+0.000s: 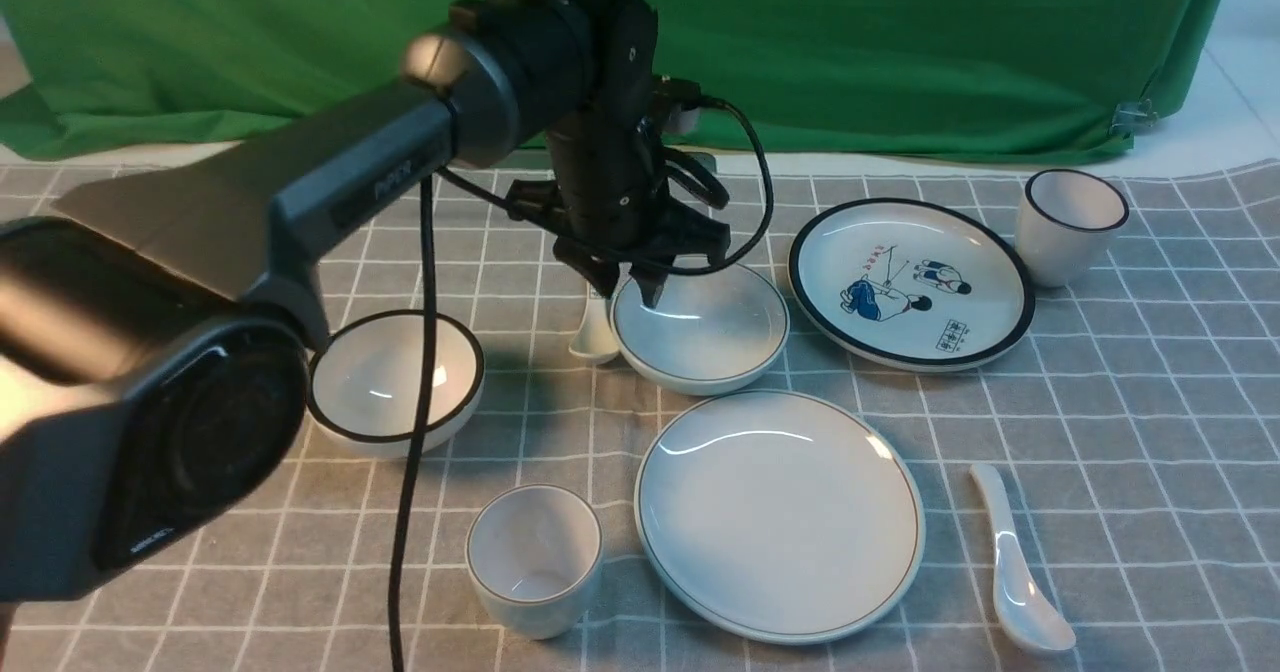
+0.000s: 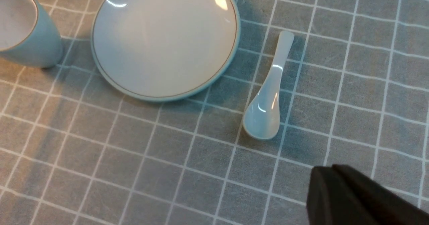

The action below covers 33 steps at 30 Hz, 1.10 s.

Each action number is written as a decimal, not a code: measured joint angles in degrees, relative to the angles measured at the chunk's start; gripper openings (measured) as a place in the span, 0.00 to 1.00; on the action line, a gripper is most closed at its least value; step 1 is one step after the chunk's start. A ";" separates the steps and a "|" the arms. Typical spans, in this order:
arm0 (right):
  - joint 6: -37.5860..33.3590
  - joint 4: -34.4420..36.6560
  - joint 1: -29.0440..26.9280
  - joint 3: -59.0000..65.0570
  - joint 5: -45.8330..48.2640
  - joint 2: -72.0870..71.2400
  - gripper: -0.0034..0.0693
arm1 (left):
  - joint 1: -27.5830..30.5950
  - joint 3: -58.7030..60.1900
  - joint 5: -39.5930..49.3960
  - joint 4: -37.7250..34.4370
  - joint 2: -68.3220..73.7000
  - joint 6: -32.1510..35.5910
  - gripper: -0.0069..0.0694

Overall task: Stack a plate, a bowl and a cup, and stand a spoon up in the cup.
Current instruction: Use the left arm to grab a blue rice bowl, then use the left arm to put the blue rice bowl into the blue large plate in the middle

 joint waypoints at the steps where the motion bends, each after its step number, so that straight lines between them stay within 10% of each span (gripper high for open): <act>1: -0.06 0.00 0.00 0.00 -0.14 0.00 0.08 | 0.00 -0.04 -0.64 -0.06 0.38 -0.06 0.61; 9: -1.29 0.00 0.00 0.00 -2.03 0.00 0.09 | 0.00 -0.07 -1.97 -0.30 3.00 -1.88 0.76; 18: -1.43 0.00 0.00 0.00 -2.47 0.00 0.09 | 0.06 -0.85 -2.16 -1.08 2.90 -3.10 0.17; 33: -1.43 0.00 0.08 0.00 -3.37 0.00 0.12 | -5.46 8.22 4.84 -9.21 -16.67 3.62 0.13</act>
